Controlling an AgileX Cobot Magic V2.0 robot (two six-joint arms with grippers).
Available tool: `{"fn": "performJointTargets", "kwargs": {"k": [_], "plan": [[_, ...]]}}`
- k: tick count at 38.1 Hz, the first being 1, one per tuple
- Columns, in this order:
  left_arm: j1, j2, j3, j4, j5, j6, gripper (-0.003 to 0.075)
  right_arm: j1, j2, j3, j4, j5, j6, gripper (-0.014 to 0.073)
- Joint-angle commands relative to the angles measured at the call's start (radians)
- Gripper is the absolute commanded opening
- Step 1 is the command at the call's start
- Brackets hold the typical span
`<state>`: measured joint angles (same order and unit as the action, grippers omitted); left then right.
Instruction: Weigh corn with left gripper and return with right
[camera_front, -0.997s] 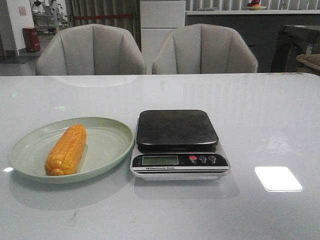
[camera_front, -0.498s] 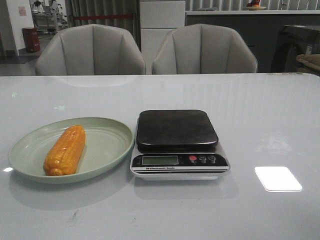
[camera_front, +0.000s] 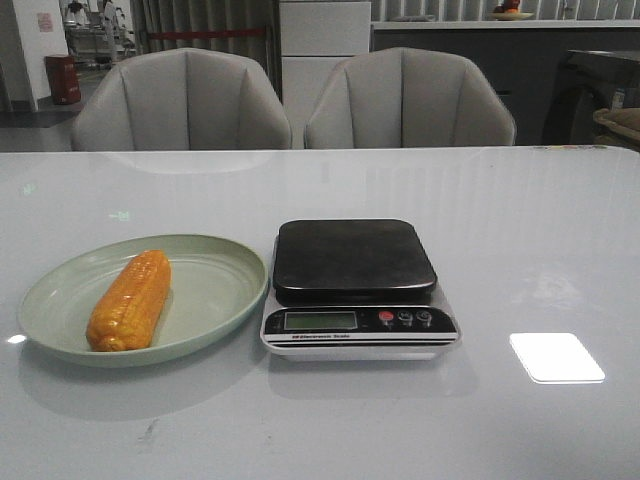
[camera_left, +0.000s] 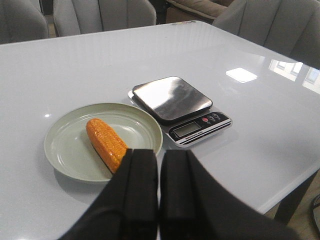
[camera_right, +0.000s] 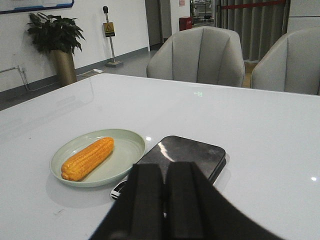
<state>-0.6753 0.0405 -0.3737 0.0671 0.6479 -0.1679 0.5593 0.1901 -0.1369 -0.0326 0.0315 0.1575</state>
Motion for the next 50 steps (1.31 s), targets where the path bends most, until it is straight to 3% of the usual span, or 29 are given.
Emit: {"fn": "performJointTargets", "kwargs": {"k": [1,16,26,33,40,50], "plan": [[0.002,0.014,-0.025,0.003,-0.083,-0.002,0.0125,-0.005,0.007,-0.028,-0.013,-0.085,-0.009,0.0165],[0.028,0.016,0.024,-0.004,-0.108,-0.002,0.0125,-0.005,0.007,-0.028,-0.013,-0.085,-0.009,0.0165],[0.361,0.012,0.171,-0.002,-0.389,0.000,0.0125,-0.005,0.007,-0.028,-0.013,-0.085,-0.009,0.0165],[0.566,-0.066,0.307,-0.021,-0.509,0.000,0.0125,-0.005,0.007,-0.028,-0.013,-0.085,-0.009,0.0165],[0.639,-0.068,0.411,-0.021,-0.626,-0.002,0.0125,-0.005,0.007,-0.028,-0.013,-0.085,-0.009,0.0165],[0.635,-0.068,0.412,-0.019,-0.602,-0.002,0.0125,-0.005,0.007,-0.028,-0.013,-0.085,-0.009,0.0165]]}}
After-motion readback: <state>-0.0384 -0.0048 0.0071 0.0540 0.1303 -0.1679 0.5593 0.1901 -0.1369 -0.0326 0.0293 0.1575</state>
